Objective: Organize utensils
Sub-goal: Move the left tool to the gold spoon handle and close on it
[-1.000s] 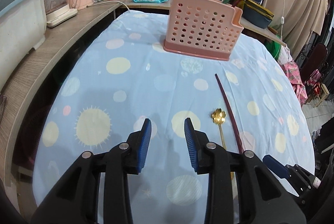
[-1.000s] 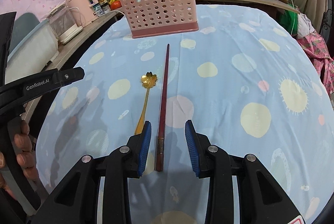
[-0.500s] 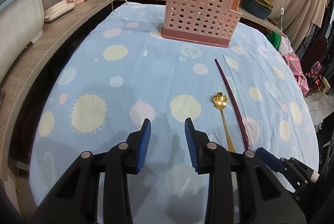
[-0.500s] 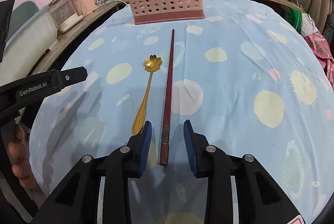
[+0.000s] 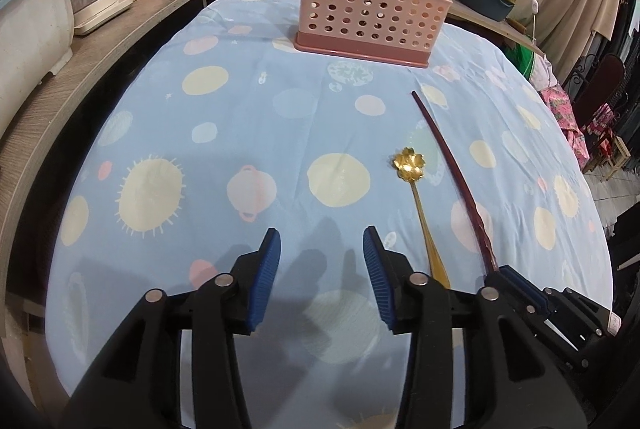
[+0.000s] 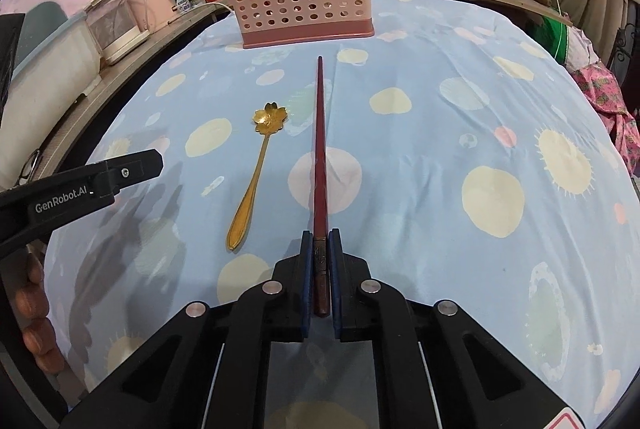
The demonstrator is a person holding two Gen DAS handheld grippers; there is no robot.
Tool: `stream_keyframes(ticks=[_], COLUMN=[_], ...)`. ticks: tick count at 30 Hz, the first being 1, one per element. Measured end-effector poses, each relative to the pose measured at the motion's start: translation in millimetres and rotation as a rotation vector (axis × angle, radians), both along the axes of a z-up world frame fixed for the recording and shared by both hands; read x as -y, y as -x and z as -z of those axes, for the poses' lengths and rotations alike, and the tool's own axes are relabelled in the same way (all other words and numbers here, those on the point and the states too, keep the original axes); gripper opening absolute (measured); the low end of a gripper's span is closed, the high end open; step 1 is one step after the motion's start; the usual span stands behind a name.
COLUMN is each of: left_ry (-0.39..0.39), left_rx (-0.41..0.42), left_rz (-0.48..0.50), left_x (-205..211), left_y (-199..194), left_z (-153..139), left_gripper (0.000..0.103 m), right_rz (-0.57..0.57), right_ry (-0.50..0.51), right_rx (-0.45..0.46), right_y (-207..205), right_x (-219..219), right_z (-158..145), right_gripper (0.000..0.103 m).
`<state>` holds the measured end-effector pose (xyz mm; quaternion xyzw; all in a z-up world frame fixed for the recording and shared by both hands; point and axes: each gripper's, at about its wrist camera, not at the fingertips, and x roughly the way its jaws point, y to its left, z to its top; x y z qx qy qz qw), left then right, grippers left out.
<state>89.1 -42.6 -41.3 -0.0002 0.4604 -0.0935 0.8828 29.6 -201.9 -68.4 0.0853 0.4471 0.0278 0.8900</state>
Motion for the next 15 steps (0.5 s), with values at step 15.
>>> stream_keyframes(ticks=[15], left_ry=[-0.008], left_rx=[-0.049], left_rz=[0.116], left_x=[54], left_y=[6], left_z=[14], left_gripper=[0.058], right_rz=[0.067], right_ry=[-0.061], right_rx=[0.004], right_y=[11], right_x=[30], right_z=[-2], right_gripper=[0.007])
